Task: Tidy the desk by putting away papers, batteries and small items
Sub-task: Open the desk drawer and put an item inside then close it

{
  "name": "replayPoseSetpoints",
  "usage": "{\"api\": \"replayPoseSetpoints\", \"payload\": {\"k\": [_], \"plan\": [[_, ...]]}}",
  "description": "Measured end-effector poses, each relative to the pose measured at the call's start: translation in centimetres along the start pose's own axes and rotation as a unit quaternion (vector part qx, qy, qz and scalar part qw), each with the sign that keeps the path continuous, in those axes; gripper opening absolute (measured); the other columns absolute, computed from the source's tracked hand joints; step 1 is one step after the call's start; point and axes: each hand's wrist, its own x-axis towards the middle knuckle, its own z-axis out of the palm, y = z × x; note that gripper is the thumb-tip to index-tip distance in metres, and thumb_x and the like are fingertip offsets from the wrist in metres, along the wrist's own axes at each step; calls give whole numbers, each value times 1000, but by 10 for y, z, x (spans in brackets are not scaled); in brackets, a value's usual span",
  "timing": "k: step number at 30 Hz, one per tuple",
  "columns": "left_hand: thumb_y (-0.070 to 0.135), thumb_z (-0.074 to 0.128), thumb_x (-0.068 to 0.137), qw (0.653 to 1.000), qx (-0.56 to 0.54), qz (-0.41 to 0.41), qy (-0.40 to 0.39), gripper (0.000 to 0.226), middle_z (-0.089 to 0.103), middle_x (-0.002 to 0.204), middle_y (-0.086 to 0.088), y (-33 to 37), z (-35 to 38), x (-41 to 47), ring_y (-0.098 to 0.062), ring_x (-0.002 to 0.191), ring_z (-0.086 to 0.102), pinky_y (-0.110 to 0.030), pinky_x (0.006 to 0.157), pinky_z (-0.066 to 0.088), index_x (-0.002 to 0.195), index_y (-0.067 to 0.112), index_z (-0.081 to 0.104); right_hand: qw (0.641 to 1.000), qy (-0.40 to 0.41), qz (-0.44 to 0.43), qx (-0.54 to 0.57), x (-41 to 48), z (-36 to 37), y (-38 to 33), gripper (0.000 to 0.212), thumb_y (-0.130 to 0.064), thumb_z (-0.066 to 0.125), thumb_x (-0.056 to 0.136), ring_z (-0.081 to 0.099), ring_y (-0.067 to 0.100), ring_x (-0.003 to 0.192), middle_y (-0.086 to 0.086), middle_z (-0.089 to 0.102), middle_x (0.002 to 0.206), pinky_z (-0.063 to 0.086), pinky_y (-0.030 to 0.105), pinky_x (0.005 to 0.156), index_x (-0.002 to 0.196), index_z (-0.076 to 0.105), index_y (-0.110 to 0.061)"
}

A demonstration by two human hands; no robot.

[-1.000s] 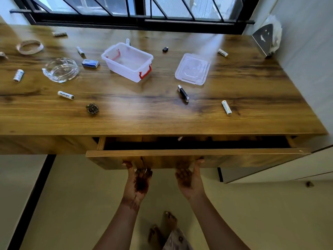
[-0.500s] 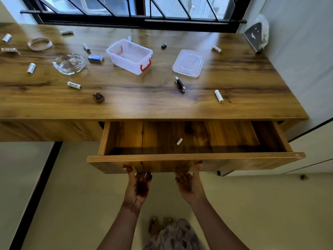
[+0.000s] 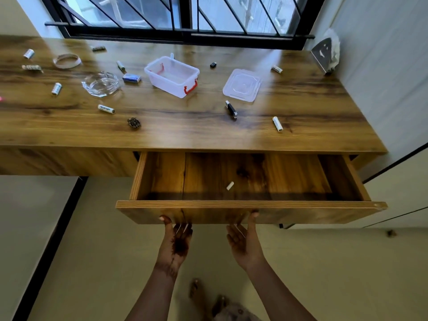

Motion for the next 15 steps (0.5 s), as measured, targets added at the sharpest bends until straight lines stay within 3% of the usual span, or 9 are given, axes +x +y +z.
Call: {"api": "replayPoseSetpoints", "payload": {"k": [2,5,9,12,15], "plan": [[53,42,87,999,44,4,3,68,56,116,-11,1,1,-10,-27,121,48,-39,107,31,133,3,37,999,-3,-12,-40,-7,-1,0,90,-67,53,62,56,23,112,14,57,125,40,33,99,128,46,-6],[48,38,92,995,94,0,10,64,52,130,-14,7,1,-23,-28,117,50,-37,103,34,131,-2,41,994,15,-39,-97,-17,2,-3,72,-63,46,79,62,25,101,16,65,112,47,34,88,118,55,-3],[39,34,97,985,168,-21,-16,54,47,139,-18,13,8,-38,-32,130,42,-37,104,34,128,-3,45,981,32,-100,-160,-40,14,-8,50,-47,47,91,63,27,85,15,67,91,50,35,73,104,60,-1],[36,35,97,967,242,-20,-78,46,61,119,-19,17,25,-58,-33,120,50,-38,101,39,110,-3,56,960,-16,-177,-215,-63,28,-16,41,-39,48,93,62,23,75,12,65,77,51,30,65,94,63,-1],[35,39,95,949,294,12,-115,41,71,98,-15,29,48,-69,-27,100,65,-33,85,51,104,0,60,936,-80,-246,-237,-81,49,-30,32,-32,49,93,60,20,68,10,62,72,51,27,63,87,62,-4]]}}
